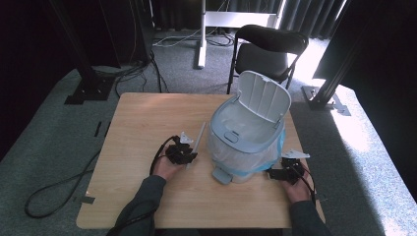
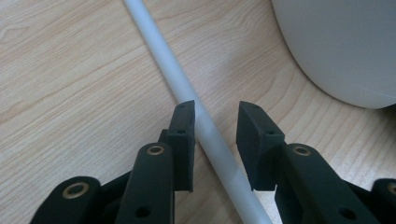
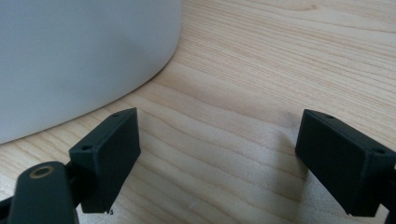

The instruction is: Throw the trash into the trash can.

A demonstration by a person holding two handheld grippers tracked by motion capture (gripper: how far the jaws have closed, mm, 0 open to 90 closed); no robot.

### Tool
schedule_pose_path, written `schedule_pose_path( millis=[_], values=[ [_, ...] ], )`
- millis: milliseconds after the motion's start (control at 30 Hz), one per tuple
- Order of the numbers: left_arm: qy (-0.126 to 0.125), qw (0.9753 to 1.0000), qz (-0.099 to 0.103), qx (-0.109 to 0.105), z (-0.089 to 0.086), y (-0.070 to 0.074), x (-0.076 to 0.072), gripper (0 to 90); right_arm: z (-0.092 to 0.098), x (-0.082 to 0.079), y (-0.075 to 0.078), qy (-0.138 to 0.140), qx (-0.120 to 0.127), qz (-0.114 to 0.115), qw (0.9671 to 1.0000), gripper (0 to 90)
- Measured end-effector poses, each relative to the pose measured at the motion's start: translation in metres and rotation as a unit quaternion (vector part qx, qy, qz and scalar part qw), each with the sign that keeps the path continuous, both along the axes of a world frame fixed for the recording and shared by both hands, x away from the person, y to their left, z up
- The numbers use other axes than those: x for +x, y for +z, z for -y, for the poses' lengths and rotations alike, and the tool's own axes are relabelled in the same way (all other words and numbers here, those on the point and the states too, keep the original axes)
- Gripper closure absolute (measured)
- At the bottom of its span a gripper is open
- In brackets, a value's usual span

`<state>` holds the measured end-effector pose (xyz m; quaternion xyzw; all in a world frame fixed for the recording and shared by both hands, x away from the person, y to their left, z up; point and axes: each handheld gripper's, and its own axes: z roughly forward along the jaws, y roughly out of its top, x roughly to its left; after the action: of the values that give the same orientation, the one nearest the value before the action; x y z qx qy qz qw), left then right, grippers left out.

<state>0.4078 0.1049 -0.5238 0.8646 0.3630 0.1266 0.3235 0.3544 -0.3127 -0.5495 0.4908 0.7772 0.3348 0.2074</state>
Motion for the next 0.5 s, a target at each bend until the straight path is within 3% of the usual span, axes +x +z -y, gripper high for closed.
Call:
schedule_pose_path(
  millis=[500],
  values=[
    [0.005,0.9992,-0.004,0.040,0.0014,0.0017,0.0052,75.9,0.0000,0.0000,0.0000,0.000,0.000,0.000,1.0000,12.9]
  ],
)
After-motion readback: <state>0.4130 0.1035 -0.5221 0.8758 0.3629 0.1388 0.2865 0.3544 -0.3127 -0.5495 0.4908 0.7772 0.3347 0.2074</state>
